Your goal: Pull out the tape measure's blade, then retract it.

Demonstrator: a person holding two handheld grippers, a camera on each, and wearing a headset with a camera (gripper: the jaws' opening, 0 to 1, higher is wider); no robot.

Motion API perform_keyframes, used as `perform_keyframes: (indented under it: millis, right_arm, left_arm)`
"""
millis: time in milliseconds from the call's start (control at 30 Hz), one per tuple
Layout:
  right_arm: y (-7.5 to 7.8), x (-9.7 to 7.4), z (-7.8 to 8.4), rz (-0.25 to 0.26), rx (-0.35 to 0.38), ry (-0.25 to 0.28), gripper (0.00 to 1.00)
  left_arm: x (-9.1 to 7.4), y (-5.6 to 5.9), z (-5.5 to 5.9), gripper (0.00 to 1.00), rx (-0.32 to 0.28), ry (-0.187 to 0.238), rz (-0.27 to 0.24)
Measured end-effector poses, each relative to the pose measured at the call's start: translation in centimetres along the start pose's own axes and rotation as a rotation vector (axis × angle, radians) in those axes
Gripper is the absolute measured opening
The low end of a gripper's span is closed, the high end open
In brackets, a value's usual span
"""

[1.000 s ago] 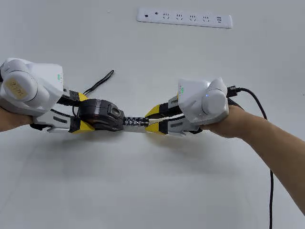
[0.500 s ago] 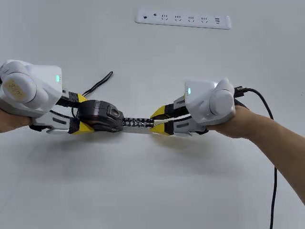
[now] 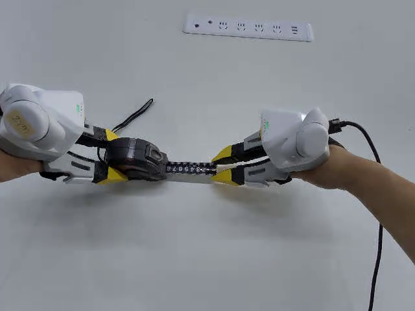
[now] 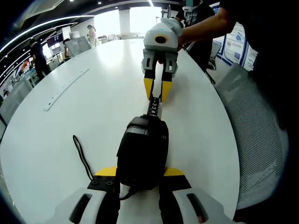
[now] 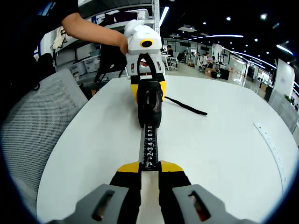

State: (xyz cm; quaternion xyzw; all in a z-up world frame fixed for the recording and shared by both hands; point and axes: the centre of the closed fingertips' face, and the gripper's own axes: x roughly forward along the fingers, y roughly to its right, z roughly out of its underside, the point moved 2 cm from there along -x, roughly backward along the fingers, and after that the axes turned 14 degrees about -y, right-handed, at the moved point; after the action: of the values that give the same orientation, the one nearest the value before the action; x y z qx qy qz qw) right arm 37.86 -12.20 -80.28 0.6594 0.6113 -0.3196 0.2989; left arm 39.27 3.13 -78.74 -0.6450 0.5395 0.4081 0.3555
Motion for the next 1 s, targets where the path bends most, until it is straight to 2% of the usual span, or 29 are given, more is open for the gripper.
perform_keyframes:
  millis: [1000]
  right_arm:
    - [-0.3, -2.0, 2.2, -0.002, 0.027, -0.01, 0.11]
  left_arm:
    - [0.1, 0.0, -0.1, 0.28, 0.002, 0.003, 0.003]
